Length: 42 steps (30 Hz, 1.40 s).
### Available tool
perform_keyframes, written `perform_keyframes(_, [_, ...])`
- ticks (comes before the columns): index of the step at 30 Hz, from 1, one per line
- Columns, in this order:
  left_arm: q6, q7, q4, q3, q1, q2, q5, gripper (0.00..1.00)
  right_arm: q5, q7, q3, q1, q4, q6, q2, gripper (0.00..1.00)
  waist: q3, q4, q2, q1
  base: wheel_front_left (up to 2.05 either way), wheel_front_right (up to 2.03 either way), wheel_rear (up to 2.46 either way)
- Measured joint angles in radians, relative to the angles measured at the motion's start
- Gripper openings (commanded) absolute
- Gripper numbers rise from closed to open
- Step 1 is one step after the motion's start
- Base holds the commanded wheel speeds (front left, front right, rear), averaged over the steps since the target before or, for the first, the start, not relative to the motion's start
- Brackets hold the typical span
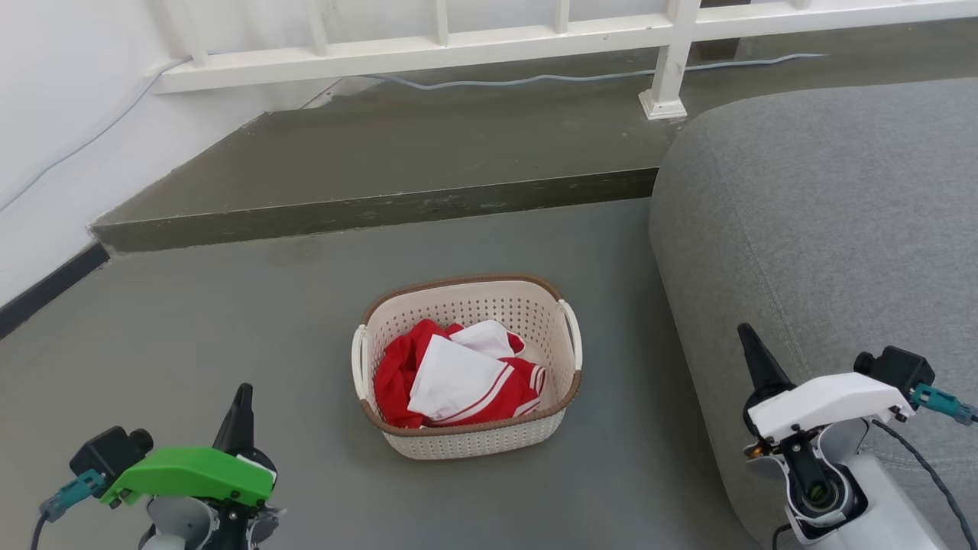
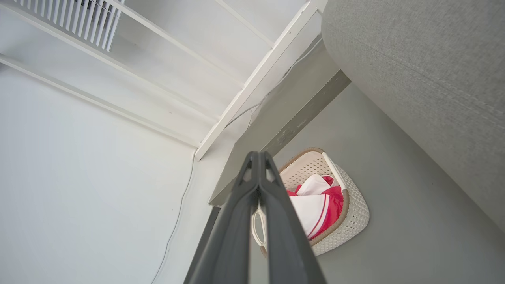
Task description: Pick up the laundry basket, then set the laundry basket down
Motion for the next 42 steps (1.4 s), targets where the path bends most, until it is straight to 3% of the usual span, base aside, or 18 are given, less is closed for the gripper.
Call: perform_keyframes(42, [-0.021, 0.131, -0.09, 0.117, 0.002, -0.001, -0.431, 0.0, 0.391, 0.135, -0.253, 0.031, -0.084, 0.053, 0.052, 0.0, 0.002, 0.016, 0.0, 0.0, 0.0, 0.0, 0.0])
